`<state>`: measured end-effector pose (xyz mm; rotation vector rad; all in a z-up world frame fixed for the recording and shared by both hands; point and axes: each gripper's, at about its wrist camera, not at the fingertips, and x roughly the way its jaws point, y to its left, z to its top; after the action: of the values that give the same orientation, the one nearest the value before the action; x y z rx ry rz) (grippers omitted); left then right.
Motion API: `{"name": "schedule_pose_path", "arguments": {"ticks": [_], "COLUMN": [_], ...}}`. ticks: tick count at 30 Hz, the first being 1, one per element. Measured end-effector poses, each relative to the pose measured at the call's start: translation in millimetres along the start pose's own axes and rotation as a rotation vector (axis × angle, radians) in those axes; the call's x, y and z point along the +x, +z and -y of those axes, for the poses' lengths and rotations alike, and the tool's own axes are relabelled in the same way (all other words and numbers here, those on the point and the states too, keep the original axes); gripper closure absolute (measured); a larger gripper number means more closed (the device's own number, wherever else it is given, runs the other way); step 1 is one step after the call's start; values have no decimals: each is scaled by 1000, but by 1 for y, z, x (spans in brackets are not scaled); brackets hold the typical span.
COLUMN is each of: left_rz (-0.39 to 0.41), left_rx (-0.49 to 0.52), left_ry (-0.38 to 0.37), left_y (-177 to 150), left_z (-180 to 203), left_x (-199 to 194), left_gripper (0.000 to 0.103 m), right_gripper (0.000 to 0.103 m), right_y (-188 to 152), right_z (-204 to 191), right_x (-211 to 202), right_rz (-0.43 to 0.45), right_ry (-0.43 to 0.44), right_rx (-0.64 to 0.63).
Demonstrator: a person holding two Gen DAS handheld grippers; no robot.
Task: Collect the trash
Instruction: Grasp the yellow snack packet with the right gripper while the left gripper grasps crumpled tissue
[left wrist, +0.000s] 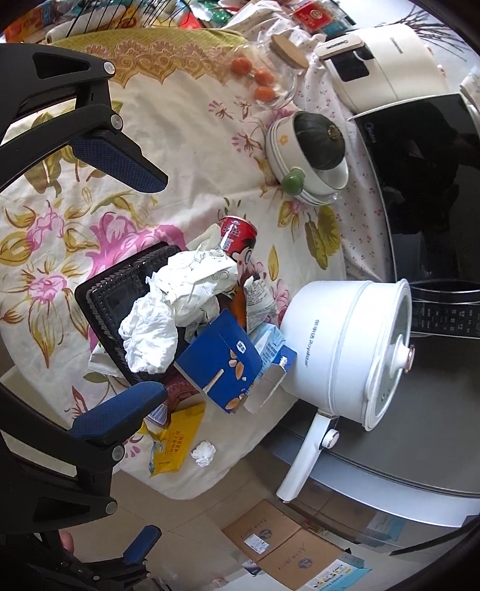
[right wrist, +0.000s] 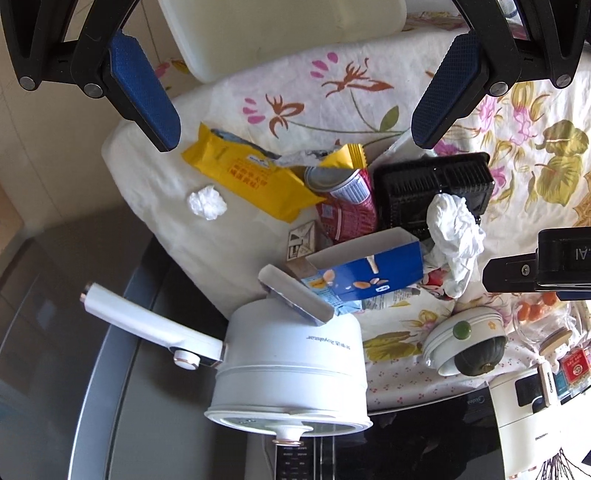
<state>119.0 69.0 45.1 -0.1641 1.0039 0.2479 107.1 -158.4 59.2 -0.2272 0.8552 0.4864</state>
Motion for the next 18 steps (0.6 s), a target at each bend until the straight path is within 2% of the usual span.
{"name": "schedule_pose_path", "arguments": {"ticks": [2, 4, 8, 9, 11, 14, 18], "left_rz": [-38, -36, -37, -42, -45, -13, -29], "left_rx": [-26, -64, -167, -175, -148, -54, 51], "left_ry": [0, -23, -121, -139, -155, -160, -83], "left_y": [2, 8, 16, 17, 18, 15, 9], "left_z": [-11, -23, -40, -39, -29, -6, 20], "left_x": [14, 19, 25, 26, 27, 24, 37], "left_gripper": [0, 0, 3, 7, 12, 13, 12], "right_gripper": [0, 0, 0, 0, 0, 0, 0], "right_y": [0, 0, 3, 3, 3, 3, 5], "right_z": [4, 12, 38, 43, 52, 58, 61], "right_x": [9, 17, 32, 38, 50, 63, 77], "right_rz": [-17, -37, -75, -94, -128, -147, -164], "right_ry": [14, 30, 91, 114, 160, 230, 333], "right_rx": [3, 28, 140, 178, 243, 309, 397]}}
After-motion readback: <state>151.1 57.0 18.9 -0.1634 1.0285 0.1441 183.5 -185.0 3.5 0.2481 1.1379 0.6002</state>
